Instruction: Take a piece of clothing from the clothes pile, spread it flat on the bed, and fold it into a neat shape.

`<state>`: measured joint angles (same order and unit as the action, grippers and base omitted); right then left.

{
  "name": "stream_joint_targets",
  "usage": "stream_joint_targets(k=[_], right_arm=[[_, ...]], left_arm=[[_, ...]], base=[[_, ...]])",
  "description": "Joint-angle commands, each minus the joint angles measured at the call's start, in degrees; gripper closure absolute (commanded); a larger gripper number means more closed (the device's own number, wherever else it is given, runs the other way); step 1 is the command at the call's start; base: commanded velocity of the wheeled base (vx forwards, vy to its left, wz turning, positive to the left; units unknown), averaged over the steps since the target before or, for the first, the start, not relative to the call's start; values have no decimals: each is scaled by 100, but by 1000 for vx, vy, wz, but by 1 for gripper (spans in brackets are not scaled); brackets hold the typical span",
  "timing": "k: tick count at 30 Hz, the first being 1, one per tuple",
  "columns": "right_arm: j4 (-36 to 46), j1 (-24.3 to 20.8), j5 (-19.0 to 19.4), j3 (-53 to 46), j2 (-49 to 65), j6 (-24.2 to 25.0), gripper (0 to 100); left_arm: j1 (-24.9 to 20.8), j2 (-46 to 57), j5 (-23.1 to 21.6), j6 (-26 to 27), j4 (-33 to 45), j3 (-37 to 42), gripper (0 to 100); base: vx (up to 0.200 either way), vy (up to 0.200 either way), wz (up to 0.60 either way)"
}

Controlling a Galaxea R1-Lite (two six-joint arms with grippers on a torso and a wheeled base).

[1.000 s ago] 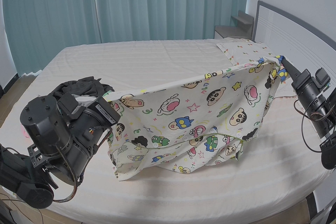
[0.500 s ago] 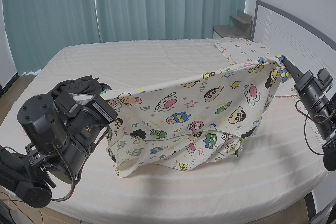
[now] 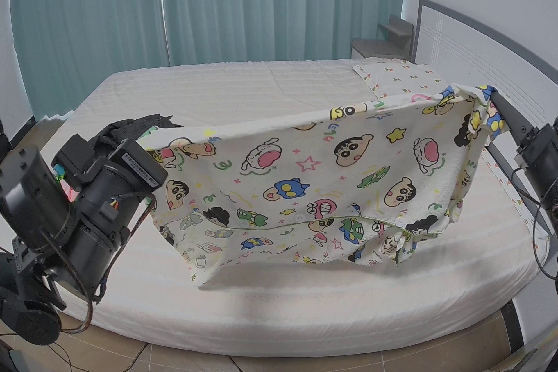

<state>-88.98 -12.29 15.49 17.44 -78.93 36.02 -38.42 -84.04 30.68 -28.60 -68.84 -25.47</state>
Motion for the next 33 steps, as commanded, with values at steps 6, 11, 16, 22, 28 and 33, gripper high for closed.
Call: stream_joint_targets(k=[6,11,16,22,28,33], right_arm=[[12,-19,701,-312,1390,1,100],[346,-19,815,-285,1767,1,100],[803,-19,1052,-285,1987,1,100],[1128,42,1070,-250,1785,1,100],[1128,332,1070,-233,1223,-34,100],[1128,482,1070,-189,985,-34,100]], left_arm=[[-60,995,17,1041,2,393,100],[-60,1338,17,1339,29,411,100],[-51,1478,17,1471,64,437,100],[-51,1338,-10,1489,90,657,100],[46,766,8,1480,81,842,100],[204,389,17,1436,64,850,100]], base=[[-33,0,0],[0,0,0],[0,0,0],[0,0,0],[0,0,0],[0,0,0]])
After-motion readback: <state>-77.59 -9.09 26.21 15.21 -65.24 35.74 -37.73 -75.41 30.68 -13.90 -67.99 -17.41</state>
